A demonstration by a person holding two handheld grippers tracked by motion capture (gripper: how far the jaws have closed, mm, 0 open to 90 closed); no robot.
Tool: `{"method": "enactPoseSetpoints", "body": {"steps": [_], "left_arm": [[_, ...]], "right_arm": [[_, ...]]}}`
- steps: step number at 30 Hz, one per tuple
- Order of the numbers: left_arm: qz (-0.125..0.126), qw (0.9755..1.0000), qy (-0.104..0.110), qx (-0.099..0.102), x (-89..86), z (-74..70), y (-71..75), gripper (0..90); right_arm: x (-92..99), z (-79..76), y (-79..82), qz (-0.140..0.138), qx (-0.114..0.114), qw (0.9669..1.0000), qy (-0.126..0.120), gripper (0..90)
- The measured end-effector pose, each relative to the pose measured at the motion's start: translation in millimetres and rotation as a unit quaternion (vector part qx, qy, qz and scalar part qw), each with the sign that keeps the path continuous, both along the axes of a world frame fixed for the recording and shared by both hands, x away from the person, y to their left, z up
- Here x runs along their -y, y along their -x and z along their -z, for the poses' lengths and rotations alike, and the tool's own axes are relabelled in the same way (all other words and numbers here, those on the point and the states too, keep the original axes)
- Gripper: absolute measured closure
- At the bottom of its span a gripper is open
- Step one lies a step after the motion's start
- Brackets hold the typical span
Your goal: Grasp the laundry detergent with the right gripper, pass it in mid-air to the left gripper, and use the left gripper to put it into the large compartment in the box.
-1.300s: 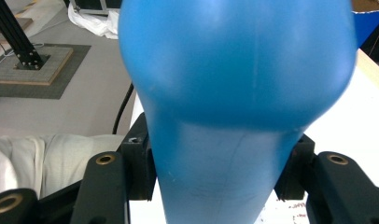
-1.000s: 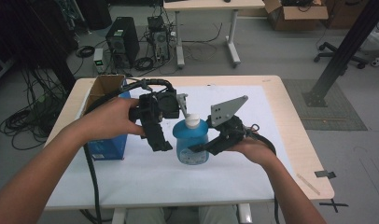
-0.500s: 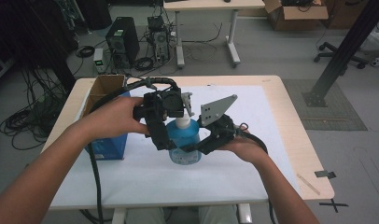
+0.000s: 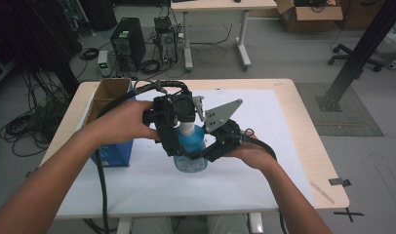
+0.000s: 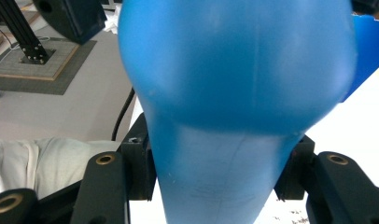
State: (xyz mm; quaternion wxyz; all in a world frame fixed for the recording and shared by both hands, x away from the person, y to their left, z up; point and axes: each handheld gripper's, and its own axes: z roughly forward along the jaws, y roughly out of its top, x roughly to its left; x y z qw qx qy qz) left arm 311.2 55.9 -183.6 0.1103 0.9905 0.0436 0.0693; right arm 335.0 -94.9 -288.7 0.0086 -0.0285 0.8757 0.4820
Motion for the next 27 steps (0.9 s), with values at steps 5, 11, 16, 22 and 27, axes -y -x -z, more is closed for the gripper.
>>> {"method": "enactPoseSetpoints", "body": {"steps": [5,11,16,22,27], "left_arm": [[0.002,1.0,0.0,0.001,1.7,1.0,-0.2,8.6],[0.005,1.0,0.003,-0.003,3.2,3.1,-0.6,11.7],[0.004,1.0,0.005,-0.006,4.3,4.0,-1.0,15.4],[0.003,0.9999,0.006,-0.011,4.1,4.4,-1.3,20.6],[0.0,0.9999,0.005,-0.009,3.9,5.6,-1.3,20.5]], "right_arm": [[-1.9,-1.5,0.3,-0.002,0.002,1.0,0.0,44.1],[-2.5,-2.3,0.1,-0.003,0.003,1.0,0.003,44.1],[-2.2,-2.9,0.4,-0.002,0.004,1.0,-0.001,44.1],[-1.1,-3.7,0.5,-0.001,0.006,1.0,-0.003,44.1],[-1.5,-3.1,1.1,-0.002,0.006,1.0,-0.003,44.1]]}}
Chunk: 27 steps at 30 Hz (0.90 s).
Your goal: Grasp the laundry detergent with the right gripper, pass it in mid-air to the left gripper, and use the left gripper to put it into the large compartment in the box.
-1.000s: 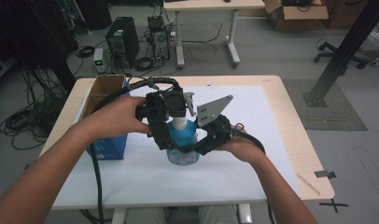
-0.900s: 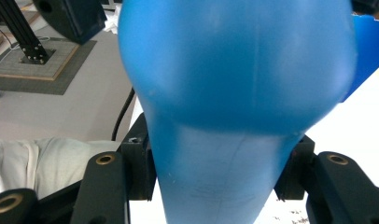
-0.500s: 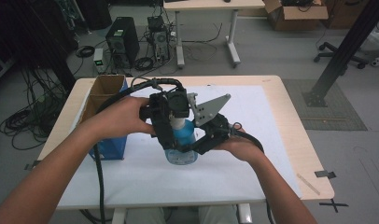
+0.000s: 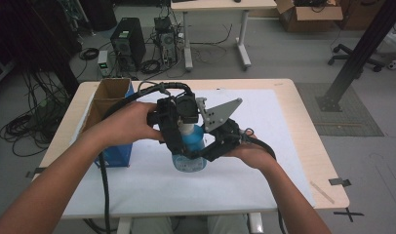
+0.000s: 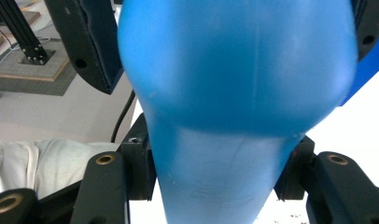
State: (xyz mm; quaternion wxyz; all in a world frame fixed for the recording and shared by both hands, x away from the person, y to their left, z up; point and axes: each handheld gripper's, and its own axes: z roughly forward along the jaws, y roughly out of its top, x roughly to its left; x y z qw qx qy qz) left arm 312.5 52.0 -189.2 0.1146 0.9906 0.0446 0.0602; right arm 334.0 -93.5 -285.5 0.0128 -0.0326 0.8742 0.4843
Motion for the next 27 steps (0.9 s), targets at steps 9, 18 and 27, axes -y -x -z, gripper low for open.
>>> {"method": "enactPoseSetpoints", "body": {"steps": [9,18,27], "left_arm": [[0.0,1.0,0.003,0.003,-0.5,0.1,0.2,25.8],[0.001,1.0,0.001,0.003,-0.2,1.4,0.2,31.5],[0.0,1.0,-0.001,0.004,0.7,2.7,-0.1,35.5]], "right_arm": [[-1.2,-0.2,-0.3,-0.001,0.0,1.0,0.0,44.1],[-1.3,0.0,-0.3,0.0,-0.001,1.0,-0.002,44.1],[-1.6,1.1,-0.1,0.0,-0.003,1.0,-0.001,44.1]]}}
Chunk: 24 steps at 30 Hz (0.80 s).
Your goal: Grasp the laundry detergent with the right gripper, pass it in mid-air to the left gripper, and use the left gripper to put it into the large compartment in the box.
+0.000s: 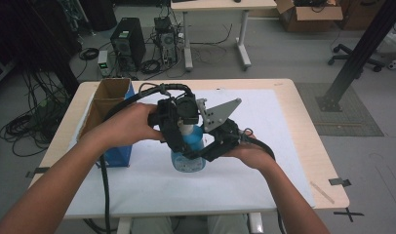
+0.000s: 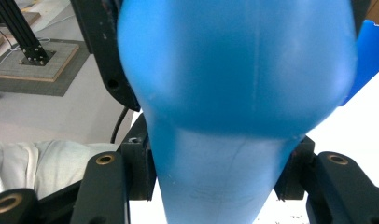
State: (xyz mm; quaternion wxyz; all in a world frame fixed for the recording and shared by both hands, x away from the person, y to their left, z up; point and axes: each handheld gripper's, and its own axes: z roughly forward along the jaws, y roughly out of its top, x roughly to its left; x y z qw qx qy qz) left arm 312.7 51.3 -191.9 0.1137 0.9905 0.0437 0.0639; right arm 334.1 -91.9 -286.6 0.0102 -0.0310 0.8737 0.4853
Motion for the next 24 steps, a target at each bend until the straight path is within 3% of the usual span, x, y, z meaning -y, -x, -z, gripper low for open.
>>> {"method": "enactPoseSetpoints", "body": {"steps": [24], "left_arm": [[-0.001,0.9999,0.015,-0.005,-0.6,-2.7,1.5,37.8]], "right_arm": [[2.7,0.8,0.8,-0.007,-0.003,0.9999,-0.008,43.4]]}}
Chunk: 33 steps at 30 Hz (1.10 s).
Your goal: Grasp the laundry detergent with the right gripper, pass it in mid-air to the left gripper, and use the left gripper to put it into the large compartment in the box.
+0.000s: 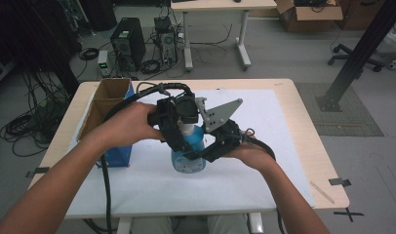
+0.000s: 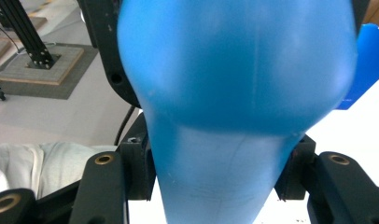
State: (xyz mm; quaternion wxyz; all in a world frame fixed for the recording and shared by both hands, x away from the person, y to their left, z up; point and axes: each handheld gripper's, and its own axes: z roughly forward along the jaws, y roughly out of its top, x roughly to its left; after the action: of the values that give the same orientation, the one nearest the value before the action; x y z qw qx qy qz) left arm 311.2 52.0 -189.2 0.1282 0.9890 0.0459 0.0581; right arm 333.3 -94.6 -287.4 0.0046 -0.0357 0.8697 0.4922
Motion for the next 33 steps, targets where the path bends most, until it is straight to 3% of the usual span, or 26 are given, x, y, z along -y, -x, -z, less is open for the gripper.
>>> {"method": "enactPoseSetpoints", "body": {"steps": [5,10,17,27,33], "left_arm": [[-0.01,0.9999,0.008,-0.004,-1.6,-3.2,-1.1,37.9],[-0.024,0.9997,0.01,0.0,-5.5,-6.0,-2.5,37.8],[-0.055,0.9984,0.0,0.01,-10.2,-7.5,-7.1,37.8],[-0.115,0.993,0.002,0.029,-17.9,-19.5,-12.8,37.8],[-0.152,0.9874,0.007,0.041,-25.0,-28.5,-15.6,37.7]], "right_arm": [[6.8,-0.1,1.5,0.004,0.004,0.9998,-0.017,36.8],[23.5,-0.1,1.9,0.015,-0.007,0.9998,-0.012,26.4],[59.7,-2.8,-3.0,0.07,-0.029,0.9971,0.005,16.7],[96.5,-19.5,-12.2,0.137,-0.018,0.9894,0.045,11.9],[107.0,-25.1,-18.8,0.163,-0.01,0.9844,0.065,11.1]]}}
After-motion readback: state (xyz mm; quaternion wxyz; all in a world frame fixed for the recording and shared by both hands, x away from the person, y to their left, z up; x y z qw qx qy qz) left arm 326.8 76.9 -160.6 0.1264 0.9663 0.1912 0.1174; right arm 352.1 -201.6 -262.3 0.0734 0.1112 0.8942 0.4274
